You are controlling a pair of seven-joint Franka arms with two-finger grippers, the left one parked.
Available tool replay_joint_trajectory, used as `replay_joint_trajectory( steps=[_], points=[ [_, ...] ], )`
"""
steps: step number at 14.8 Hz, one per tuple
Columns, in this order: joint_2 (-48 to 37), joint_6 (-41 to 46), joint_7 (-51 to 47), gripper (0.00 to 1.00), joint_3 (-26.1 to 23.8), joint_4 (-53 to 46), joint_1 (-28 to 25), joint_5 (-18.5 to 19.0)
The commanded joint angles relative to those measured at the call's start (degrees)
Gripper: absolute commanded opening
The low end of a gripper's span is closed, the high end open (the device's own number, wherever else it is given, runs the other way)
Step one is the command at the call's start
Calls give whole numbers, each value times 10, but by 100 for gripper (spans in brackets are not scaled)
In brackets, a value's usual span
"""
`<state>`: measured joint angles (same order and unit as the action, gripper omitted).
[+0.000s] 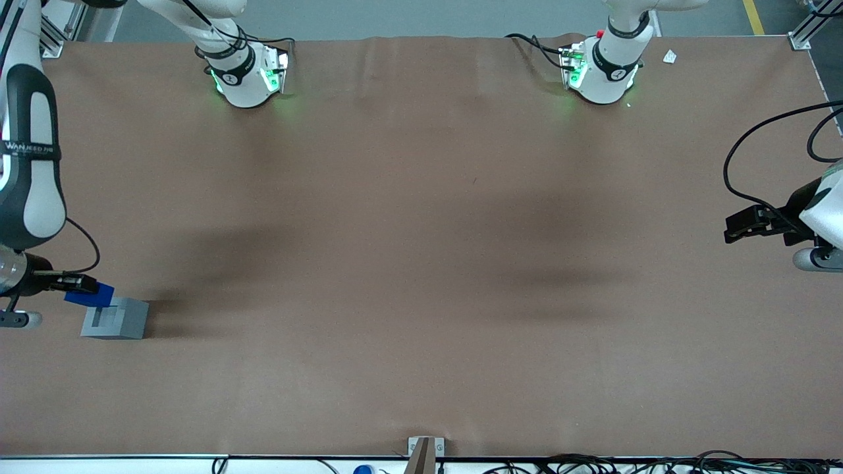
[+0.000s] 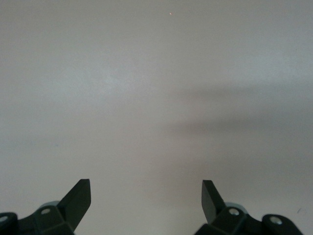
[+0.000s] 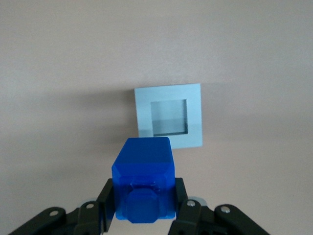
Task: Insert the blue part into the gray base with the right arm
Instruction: 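Lift the blue block and carry it over the gray base, then lower the blue block into the gray base's square opening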
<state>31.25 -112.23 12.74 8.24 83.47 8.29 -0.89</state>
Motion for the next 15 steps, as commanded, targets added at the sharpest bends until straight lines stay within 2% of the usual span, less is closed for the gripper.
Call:
replay_joint_trajectory(
  steps=[1,4,7,15],
  points=[
    [51,22,40,2,-1,-74,19,-14],
    [89,24,51,1,8,-121,20,-17],
    [108,22,51,1,11,-139,20,-46],
    [116,22,51,1,14,-133,18,-56]
  ],
)
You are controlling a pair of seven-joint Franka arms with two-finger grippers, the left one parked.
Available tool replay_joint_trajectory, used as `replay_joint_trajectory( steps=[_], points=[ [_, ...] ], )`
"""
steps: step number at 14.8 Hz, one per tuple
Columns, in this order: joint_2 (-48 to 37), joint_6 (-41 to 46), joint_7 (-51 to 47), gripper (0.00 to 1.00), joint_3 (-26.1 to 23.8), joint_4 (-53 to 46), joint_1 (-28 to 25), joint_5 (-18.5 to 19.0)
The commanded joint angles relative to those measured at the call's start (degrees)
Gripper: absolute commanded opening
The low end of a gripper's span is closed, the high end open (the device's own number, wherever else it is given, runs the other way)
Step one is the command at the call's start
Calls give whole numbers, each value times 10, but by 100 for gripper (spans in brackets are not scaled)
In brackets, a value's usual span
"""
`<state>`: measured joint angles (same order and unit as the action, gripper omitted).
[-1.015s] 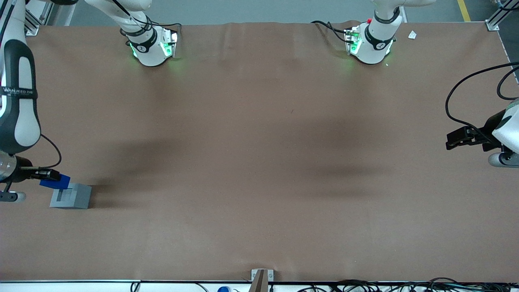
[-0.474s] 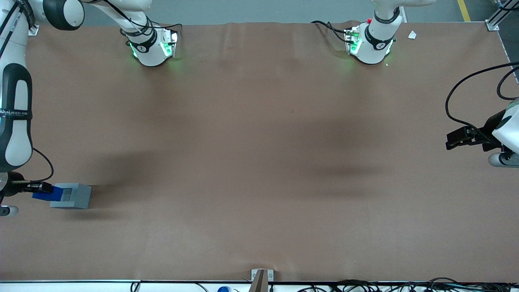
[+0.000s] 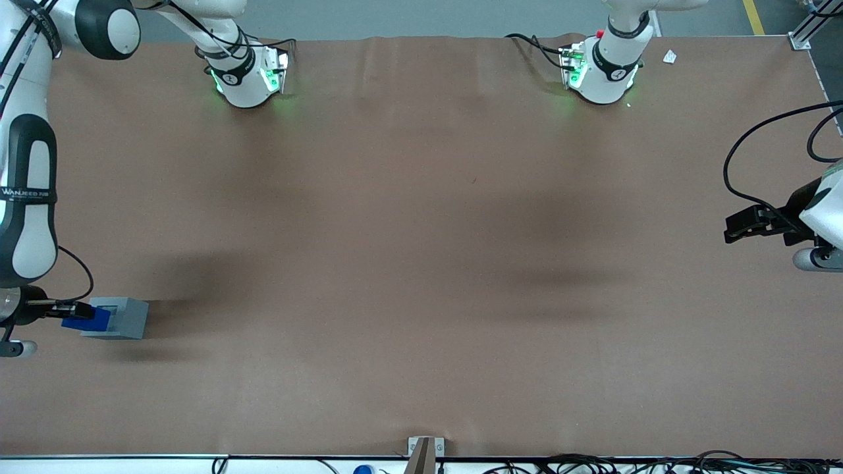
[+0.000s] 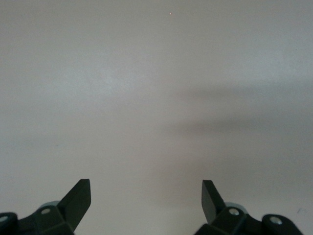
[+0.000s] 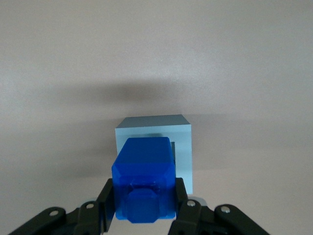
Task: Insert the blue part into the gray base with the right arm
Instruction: 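Lower the blue block into the gray base's square opening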
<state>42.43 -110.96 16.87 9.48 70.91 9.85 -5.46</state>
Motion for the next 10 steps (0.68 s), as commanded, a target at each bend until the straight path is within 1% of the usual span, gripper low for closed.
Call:
replay_joint_trajectory(
  steps=[1,10],
  points=[
    [5,8,11,1,2,-3,3,-10],
    [4,6,27,1,10,13,-2,-8]
  ],
)
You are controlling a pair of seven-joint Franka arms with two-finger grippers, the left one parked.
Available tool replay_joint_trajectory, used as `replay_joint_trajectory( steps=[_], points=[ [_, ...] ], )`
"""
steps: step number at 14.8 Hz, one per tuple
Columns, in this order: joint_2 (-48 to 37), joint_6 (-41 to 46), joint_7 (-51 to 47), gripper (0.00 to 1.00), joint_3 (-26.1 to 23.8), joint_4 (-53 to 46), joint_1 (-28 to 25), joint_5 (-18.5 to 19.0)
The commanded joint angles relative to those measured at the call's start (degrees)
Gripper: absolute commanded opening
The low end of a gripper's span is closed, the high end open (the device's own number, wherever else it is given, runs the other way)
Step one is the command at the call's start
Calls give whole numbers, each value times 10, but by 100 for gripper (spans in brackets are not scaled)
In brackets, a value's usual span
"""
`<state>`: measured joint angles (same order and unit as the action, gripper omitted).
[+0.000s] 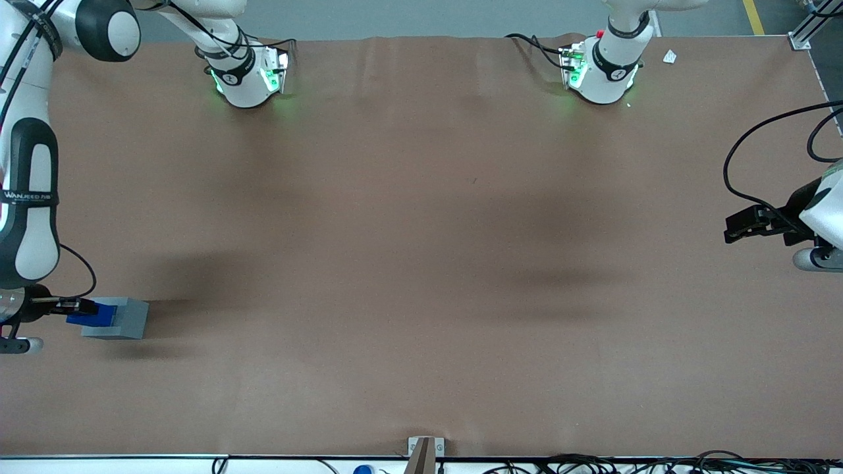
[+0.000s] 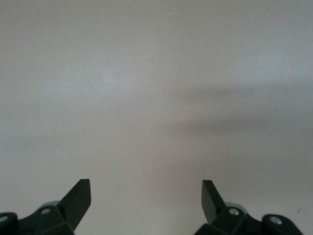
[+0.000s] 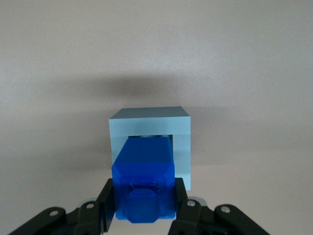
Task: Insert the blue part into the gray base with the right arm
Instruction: 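Lower the blue block into the gray base's square opening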
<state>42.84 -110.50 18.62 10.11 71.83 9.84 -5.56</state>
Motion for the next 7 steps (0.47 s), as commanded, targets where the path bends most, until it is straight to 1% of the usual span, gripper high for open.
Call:
replay_joint_trajectory(
  steps=[1,7],
  points=[
    [0,1,10,2,3,4,-2,-6],
    [0,-7,11,2,3,10,-1,-6]
  ],
)
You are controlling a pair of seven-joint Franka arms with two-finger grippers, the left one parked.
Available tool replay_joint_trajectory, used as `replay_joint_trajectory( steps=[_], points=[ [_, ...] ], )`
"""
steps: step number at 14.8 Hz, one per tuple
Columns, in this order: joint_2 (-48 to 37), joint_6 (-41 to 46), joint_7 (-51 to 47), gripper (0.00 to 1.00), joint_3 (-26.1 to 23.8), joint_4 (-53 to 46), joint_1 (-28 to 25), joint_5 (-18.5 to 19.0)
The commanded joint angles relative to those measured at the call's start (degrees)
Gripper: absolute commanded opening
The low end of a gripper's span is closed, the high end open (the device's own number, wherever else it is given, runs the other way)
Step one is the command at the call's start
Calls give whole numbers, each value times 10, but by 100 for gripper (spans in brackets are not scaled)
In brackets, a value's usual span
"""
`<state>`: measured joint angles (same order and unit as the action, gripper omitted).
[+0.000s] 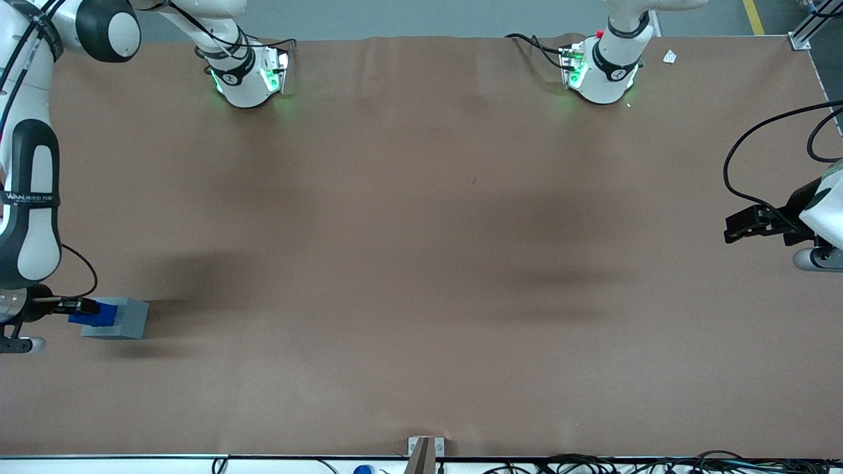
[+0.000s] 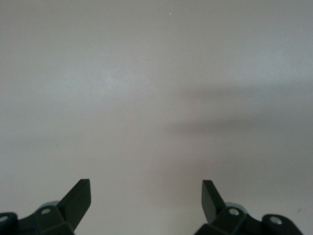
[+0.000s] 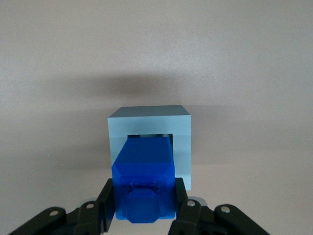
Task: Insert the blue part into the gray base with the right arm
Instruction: 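Lower the blue block into the gray base's square opening, then open the right gripper and raise it away from the base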
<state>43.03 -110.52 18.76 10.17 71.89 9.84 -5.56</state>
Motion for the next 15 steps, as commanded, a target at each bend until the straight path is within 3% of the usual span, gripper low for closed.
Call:
replay_joint_trajectory(
  steps=[1,12,14,15],
  points=[
    [-2,-8,9,2,3,10,-1,-6],
    [-1,-29,9,2,3,23,0,-8],
    [-1,-32,8,11,3,28,-1,-8],
    [-1,-32,8,23,3,29,-1,-9]
  ],
)
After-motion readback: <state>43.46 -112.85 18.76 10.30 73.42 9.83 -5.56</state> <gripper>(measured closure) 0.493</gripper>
